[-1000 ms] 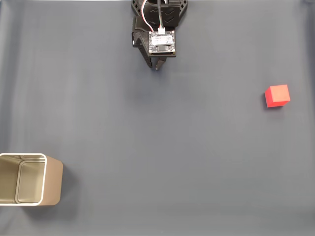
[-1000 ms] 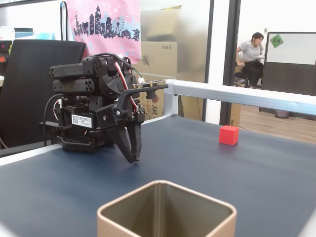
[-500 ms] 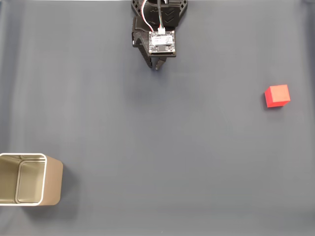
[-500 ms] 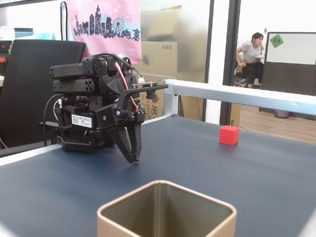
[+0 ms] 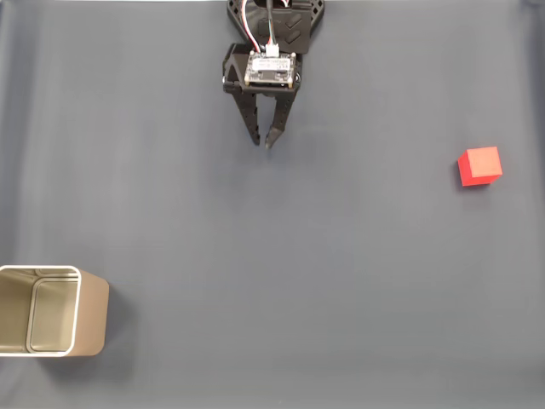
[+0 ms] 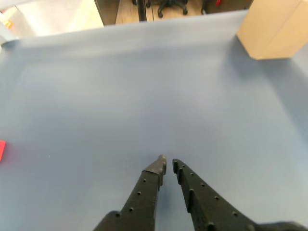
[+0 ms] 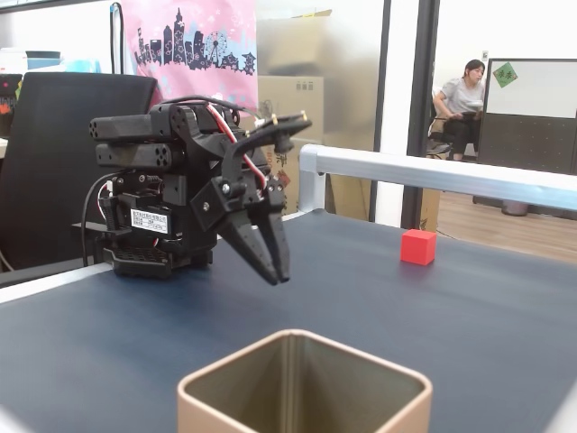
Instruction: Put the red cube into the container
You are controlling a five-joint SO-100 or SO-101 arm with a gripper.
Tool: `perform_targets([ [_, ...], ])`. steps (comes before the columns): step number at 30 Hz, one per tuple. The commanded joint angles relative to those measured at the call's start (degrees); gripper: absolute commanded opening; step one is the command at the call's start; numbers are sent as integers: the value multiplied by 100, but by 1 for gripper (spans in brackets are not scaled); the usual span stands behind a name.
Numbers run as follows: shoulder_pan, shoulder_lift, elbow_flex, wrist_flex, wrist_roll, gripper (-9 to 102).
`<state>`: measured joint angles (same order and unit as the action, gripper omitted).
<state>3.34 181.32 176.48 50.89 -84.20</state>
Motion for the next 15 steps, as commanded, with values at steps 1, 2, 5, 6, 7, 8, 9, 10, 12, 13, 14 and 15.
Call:
perform_targets([
  [1,-79,-413,-369,-545,-132,1],
  [2,-123,-633,-571,-606,-123,1],
  [5,-299,-1512,-1450,-580,0,1],
  [6,-378,-1819,-1784,-536,70,1],
  [7,-448,-2083,-2118,-483,123,1],
  [8,-510,-2285,-2408,-439,149,1],
  [9,-589,-2452,-2672,-378,149,1],
  [10,-677,-2610,-2918,-299,149,1],
  [12,-870,-2927,-3357,-123,185,1],
  [13,-976,-3111,-3568,-26,220,2],
  [14,-1099,-3305,-3797,62,299,2],
  [15,-1213,-3489,-4017,176,360,2],
])
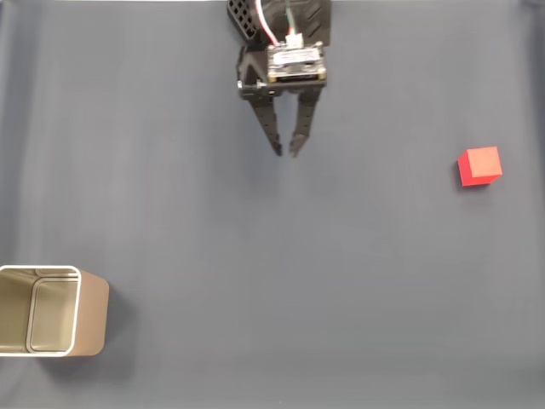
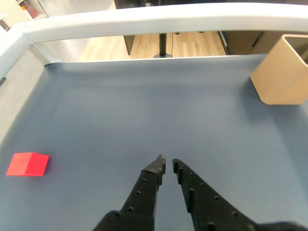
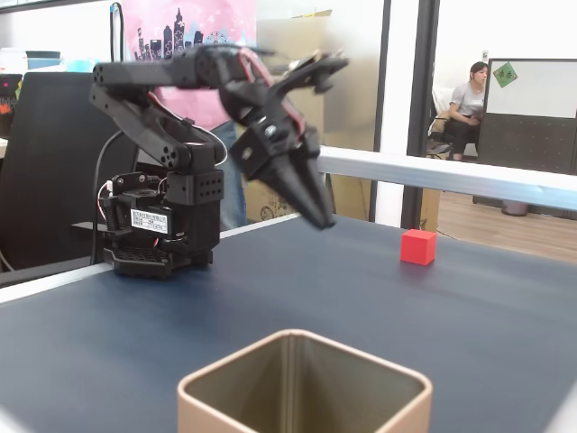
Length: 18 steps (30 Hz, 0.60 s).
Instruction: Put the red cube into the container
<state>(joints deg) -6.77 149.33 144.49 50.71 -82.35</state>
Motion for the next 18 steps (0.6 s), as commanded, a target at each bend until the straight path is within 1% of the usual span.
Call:
perform_targets([
  [1,-334,-457,-1028,308,229,2],
  [7,-1283,-1863,-2707,1380,729,3],
  [12,-2232,-3190,-3999,2057,1345,3],
  [18,-3155,-4447,-4983,2206,2276,8],
])
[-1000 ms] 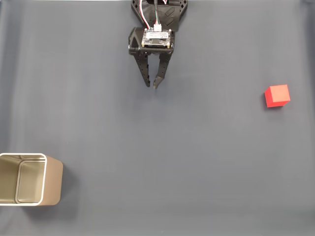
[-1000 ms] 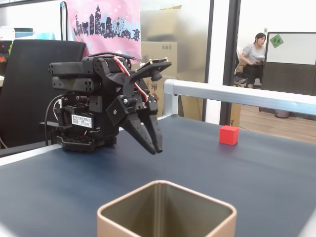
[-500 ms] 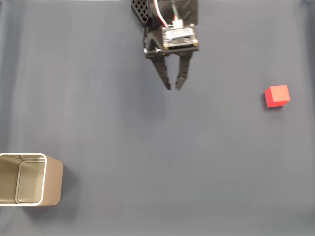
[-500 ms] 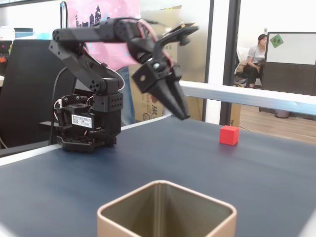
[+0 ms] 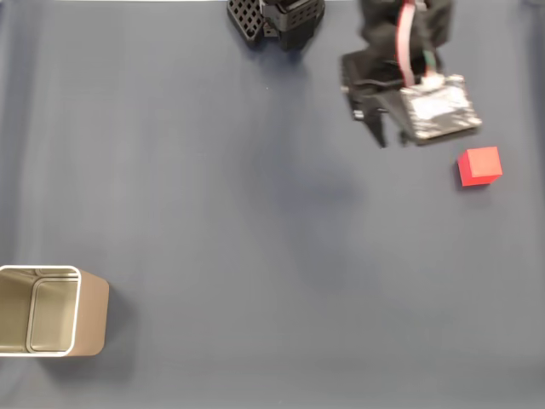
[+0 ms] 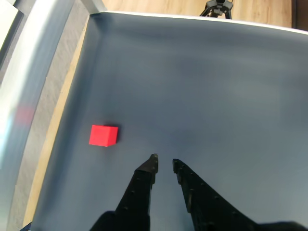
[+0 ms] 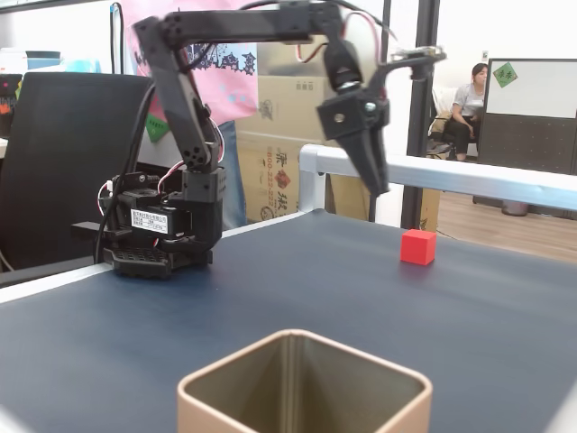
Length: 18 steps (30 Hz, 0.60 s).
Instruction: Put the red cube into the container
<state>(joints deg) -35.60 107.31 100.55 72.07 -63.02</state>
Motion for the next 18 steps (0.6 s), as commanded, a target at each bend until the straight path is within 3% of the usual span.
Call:
perform_targets([
  [1,-369,-422,-721,70,501,9],
  [11,-826,-1556,-1538,-229,1468,31],
  [18,-1160,-2285,-1811,-448,1626,37],
])
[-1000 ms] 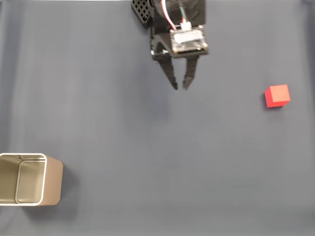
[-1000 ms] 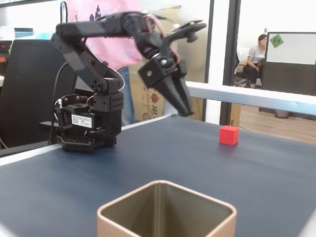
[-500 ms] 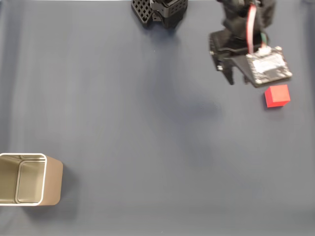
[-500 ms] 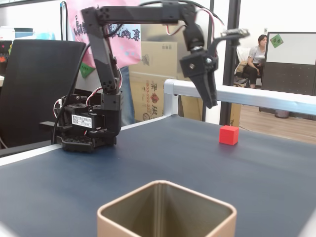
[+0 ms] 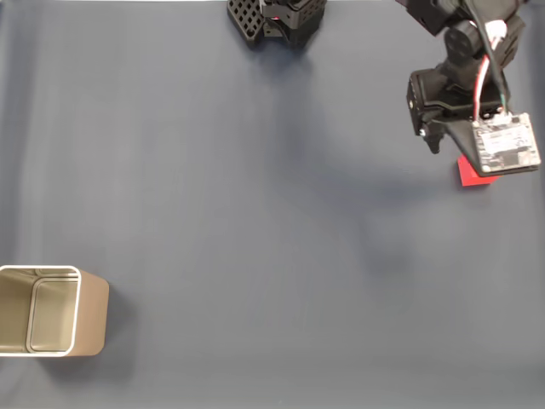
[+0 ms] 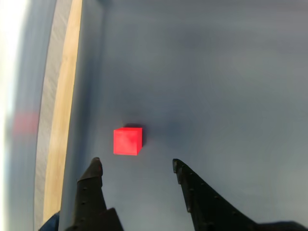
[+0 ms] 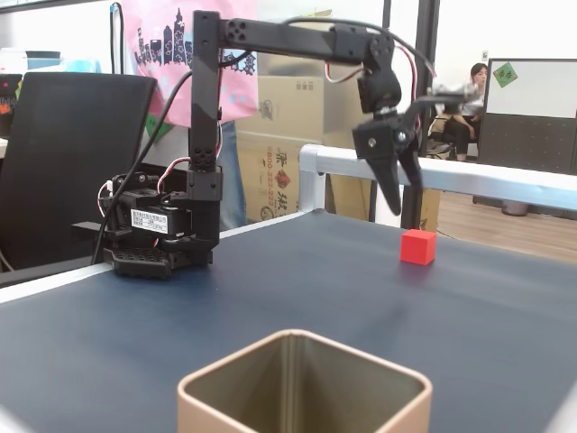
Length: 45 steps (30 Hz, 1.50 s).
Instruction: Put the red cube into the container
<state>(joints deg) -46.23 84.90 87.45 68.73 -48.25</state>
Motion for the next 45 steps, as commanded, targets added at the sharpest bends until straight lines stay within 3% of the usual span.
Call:
perform_targets([
  [1,-141,-149,-554,-158,176,37],
  [17,-360,-1670,-1740,-396,431,38],
  [36,-404,-2136,-1731,-457,606,37],
  [45,-404,-2101,-1626,-527,659,27],
])
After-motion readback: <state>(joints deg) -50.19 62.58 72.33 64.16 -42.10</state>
